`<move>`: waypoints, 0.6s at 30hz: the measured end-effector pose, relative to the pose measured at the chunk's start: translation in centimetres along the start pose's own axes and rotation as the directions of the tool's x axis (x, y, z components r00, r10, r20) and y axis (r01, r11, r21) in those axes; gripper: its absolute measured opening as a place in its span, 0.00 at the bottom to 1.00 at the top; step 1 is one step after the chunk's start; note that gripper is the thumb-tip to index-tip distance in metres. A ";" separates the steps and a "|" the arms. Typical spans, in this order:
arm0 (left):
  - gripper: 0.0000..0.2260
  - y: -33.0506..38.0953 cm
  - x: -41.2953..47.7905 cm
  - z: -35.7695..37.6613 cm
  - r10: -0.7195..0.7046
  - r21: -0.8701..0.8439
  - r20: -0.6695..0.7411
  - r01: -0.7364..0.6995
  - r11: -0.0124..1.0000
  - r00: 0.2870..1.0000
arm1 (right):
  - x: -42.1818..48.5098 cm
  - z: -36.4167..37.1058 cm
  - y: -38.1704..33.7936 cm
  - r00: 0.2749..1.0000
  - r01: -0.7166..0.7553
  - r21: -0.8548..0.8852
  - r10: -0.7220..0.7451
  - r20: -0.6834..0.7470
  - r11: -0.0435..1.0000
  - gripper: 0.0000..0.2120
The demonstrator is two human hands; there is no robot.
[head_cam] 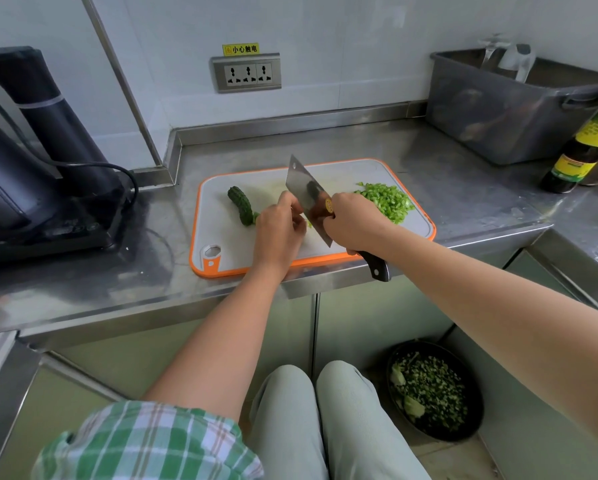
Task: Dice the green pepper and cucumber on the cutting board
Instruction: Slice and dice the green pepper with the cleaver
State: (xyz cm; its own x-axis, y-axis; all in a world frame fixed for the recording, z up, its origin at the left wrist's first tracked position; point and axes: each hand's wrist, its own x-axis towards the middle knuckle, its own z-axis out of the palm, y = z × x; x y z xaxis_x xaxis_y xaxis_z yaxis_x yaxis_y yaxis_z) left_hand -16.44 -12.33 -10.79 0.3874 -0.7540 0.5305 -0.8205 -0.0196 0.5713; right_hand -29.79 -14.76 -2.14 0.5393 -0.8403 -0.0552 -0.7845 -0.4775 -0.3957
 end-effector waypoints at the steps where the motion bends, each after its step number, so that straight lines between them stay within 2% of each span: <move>1: 0.09 0.0 0.0 0.0 -0.005 -0.007 0.004 0.005 1.000 1.000 | -0.1 0.0 -0.1 1.000 0.003 -0.013 -0.003 0.015 1.000 0.12; 11: 0.08 -0.3 0.0 0.1 -0.001 -0.039 0.026 0.002 0.999 1.000 | 0.6 0.8 -0.7 0.999 -0.008 -0.056 0.011 0.052 0.998 0.11; 15: 0.09 -0.2 -0.1 -0.2 0.006 -0.063 0.043 -0.003 0.998 0.999 | 1.6 1.4 0.2 0.997 -0.075 0.029 0.076 -0.022 0.997 0.08; 18: 0.09 -0.5 -0.2 -0.7 0.058 0.004 0.024 -0.058 0.998 0.998 | 1.9 0.9 1.5 0.989 -0.111 0.158 0.125 -0.083 0.981 0.06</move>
State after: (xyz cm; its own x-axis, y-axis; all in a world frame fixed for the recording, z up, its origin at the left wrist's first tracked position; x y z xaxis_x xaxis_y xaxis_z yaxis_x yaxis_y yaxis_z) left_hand -15.85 -11.71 -10.78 0.3288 -0.7697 0.5473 -0.8433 0.0216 0.5370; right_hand -29.68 -16.81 -3.61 0.4093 -0.9119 -0.0283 -0.7813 -0.3343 -0.5271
